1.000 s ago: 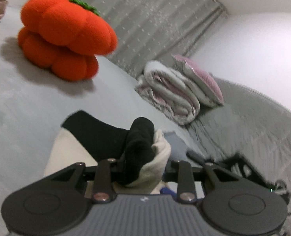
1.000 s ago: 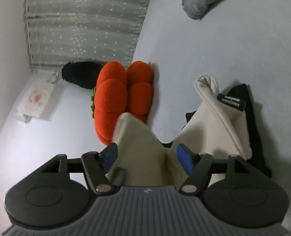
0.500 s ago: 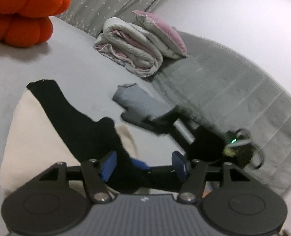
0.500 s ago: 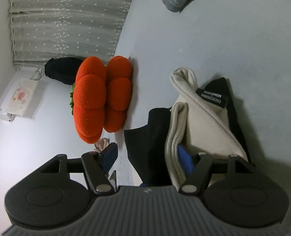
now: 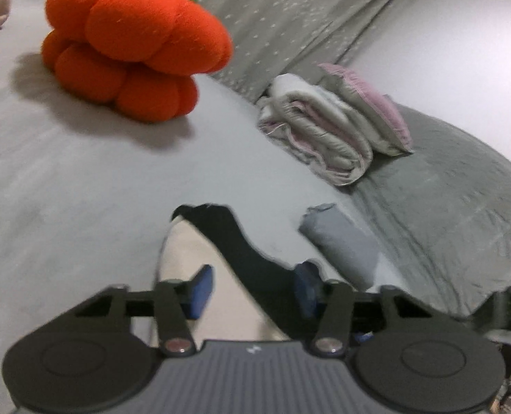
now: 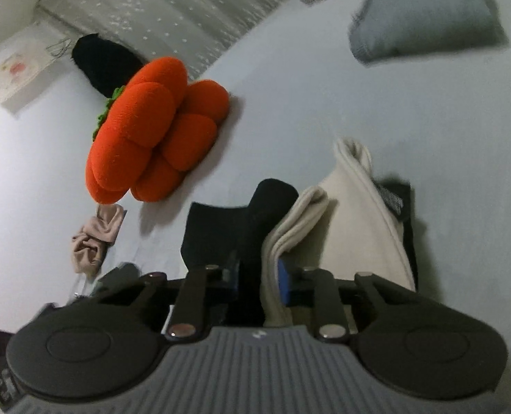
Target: Fold clothes
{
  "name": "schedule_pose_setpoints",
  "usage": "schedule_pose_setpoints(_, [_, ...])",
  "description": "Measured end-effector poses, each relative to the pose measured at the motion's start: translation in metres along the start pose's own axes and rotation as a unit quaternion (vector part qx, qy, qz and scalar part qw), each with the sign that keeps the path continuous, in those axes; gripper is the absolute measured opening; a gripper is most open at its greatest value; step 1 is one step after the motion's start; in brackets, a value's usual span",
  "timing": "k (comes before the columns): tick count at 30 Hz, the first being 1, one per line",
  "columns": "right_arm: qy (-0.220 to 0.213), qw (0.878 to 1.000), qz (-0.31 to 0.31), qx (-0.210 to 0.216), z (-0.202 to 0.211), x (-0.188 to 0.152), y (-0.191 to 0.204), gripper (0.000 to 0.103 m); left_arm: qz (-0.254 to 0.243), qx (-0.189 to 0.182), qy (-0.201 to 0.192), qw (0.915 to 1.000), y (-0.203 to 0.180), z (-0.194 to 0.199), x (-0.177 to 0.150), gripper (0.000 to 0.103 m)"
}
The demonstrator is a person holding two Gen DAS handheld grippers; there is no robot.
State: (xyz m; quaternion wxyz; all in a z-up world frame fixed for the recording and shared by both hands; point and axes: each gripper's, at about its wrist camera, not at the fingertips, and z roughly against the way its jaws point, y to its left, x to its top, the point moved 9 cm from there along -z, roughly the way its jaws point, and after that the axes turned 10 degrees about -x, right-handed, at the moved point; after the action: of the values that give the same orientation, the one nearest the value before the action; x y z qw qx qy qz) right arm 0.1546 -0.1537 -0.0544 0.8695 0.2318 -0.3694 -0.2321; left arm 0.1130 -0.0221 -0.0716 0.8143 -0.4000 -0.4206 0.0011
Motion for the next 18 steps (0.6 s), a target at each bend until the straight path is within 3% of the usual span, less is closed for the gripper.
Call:
schedule_pose_setpoints(1, [-0.007, 1.0, 0.004, -0.002, 0.002, 0.003, -0.001, 0.023, 0.002, 0.006, -0.001, 1.0, 0.003, -0.002, 0.0, 0.028])
schedule_pose_setpoints(5, [-0.027, 1.0, 0.006, -0.008, 0.01, 0.017, -0.01, 0.022, 0.009, -0.003, -0.003, 1.0, 0.005, -0.004, -0.001, 0.021])
schedule_pose_setpoints(10, [-0.017, 0.999, -0.032, -0.011, 0.007, 0.028, -0.036, 0.022, -0.021, -0.016, 0.021, 0.9994, -0.004, -0.016, -0.013, 0.021])
schedule_pose_setpoints(18, [-0.003, 0.997, -0.078, -0.028, 0.006, 0.03, -0.07, 0.021, -0.026, -0.039, 0.04, 0.9981, -0.016, -0.031, -0.029, 0.02])
